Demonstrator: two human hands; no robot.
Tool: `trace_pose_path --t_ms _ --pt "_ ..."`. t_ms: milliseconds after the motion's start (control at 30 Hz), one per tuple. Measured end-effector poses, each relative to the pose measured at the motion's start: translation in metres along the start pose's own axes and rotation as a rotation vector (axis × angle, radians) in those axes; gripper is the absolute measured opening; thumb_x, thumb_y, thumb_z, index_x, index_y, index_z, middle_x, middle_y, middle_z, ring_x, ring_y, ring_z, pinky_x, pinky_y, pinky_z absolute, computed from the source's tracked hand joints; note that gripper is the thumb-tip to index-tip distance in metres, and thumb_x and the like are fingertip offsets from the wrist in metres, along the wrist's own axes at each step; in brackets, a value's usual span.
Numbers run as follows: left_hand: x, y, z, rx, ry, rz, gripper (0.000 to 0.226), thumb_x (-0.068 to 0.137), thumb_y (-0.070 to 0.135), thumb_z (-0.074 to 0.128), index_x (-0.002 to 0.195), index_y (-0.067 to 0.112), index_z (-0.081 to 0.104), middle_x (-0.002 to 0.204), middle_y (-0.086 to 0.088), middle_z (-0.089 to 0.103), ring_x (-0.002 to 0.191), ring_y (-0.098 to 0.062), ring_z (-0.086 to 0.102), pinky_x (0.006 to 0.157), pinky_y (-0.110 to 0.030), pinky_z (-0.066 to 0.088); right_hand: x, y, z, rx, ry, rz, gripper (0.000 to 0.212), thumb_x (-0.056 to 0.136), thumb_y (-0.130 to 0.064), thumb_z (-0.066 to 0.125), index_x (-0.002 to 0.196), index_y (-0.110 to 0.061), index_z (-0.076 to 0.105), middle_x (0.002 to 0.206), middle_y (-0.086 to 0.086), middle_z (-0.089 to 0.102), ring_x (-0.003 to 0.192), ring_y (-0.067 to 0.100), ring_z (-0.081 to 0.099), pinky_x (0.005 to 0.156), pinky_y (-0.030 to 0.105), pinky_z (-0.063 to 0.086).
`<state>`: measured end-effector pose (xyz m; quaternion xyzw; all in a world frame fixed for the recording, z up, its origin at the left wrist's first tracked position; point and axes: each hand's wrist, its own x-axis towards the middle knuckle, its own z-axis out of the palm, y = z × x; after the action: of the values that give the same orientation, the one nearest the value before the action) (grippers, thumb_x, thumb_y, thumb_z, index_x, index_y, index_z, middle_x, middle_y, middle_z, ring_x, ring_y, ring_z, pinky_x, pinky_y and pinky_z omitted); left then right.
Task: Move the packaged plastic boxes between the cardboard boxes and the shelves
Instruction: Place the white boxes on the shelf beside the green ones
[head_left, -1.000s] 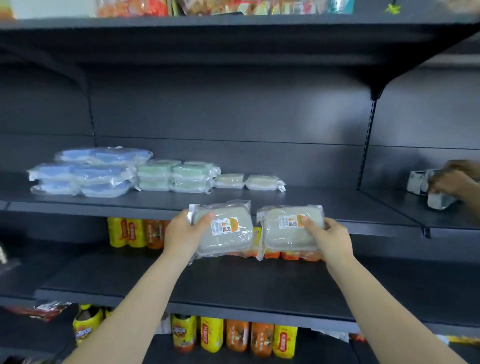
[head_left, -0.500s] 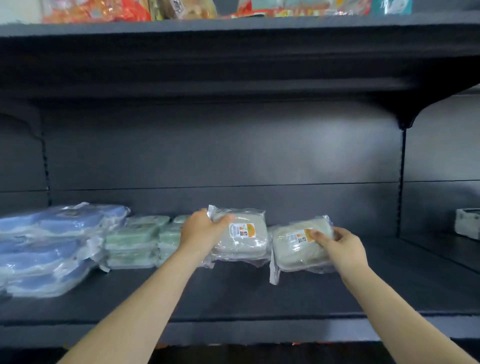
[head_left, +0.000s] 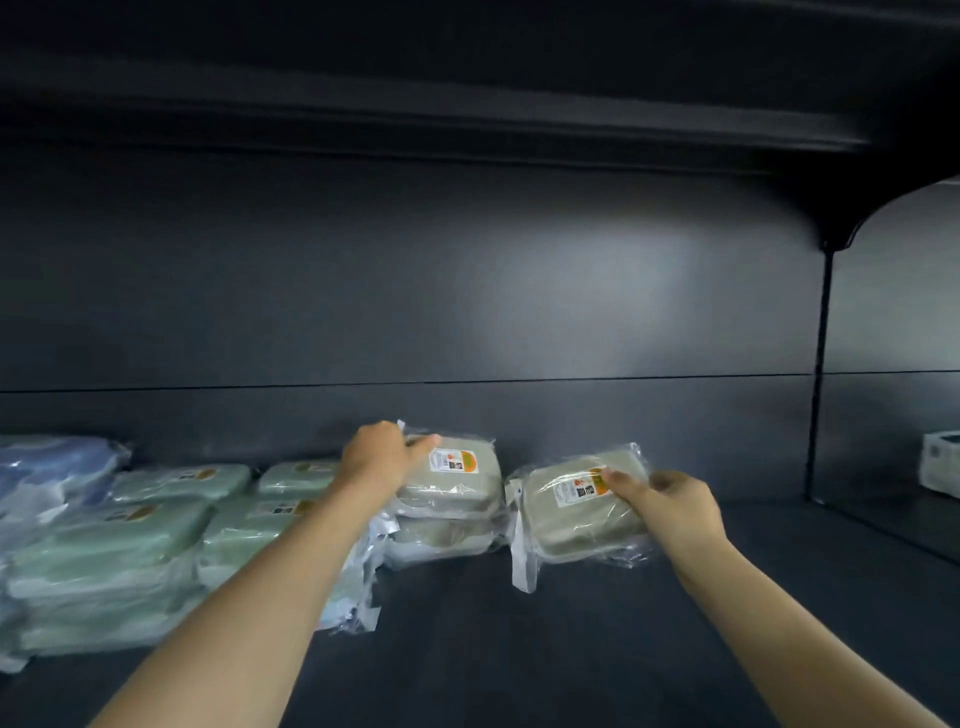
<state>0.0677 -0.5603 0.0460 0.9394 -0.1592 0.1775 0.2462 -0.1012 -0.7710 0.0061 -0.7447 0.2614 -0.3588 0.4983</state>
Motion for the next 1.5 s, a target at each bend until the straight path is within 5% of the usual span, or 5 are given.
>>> trace_pose_path --t_ms 600,733,833,1200,1500 --pt "0.022 -0.001 0.02 0.18 -0.303 0.416 0.053 0.081 0.048 0.066 0.122 0.016 0.055 0.123 -0.002 0.057 0.114 -0.019 0.05 0.085 -0.024 0.037 0.07 0.004 0.028 -0.061 0.096 0.06 0.049 0.074 -0.045 0.075 0.081 0.002 0.066 0.077 0.015 0.066 0.077 0.03 0.063 0.076 0.039 0.051" --pt "0.029 -0.01 0.025 0.199 -0.286 0.42 0.05 0.081 0.046 0.068 0.121 0.018 0.056 0.125 -0.001 0.059 0.115 -0.02 0.053 0.094 -0.029 0.043 0.087 0.008 0.062 -0.276 0.082 0.082 0.065 0.08 -0.049 0.067 0.12 0.001 0.054 0.123 0.02 0.05 0.1 0.033 0.052 0.081 0.035 0.042" --pt "0.033 -0.014 0.024 0.225 -0.261 0.421 0.049 0.081 0.047 0.068 0.121 0.021 0.057 0.123 -0.002 0.058 0.113 -0.021 0.053 0.093 -0.028 0.044 0.091 0.013 0.079 -0.43 0.09 0.012 0.049 0.084 -0.05 0.058 0.108 -0.008 0.059 0.122 0.017 0.051 0.113 0.037 0.045 0.087 0.037 0.038" --pt "0.032 -0.012 0.023 0.291 -0.24 0.424 0.048 0.083 0.05 0.064 0.123 0.024 0.055 0.123 0.001 0.056 0.115 -0.02 0.051 0.091 -0.03 0.044 0.084 0.029 0.04 -0.378 -0.396 -0.227 0.069 0.071 -0.042 0.079 0.132 -0.027 0.051 0.135 -0.003 0.046 0.121 0.013 0.045 0.094 0.024 0.035" --pt "0.033 -0.015 0.022 0.307 -0.258 0.417 0.049 0.084 0.05 0.062 0.124 0.024 0.053 0.124 0.0 0.055 0.115 -0.021 0.052 0.09 -0.03 0.044 0.091 0.041 0.06 -0.343 -0.312 -0.23 0.072 0.06 -0.042 0.086 0.124 -0.037 0.054 0.133 0.0 0.049 0.119 0.016 0.05 0.091 0.026 0.04"
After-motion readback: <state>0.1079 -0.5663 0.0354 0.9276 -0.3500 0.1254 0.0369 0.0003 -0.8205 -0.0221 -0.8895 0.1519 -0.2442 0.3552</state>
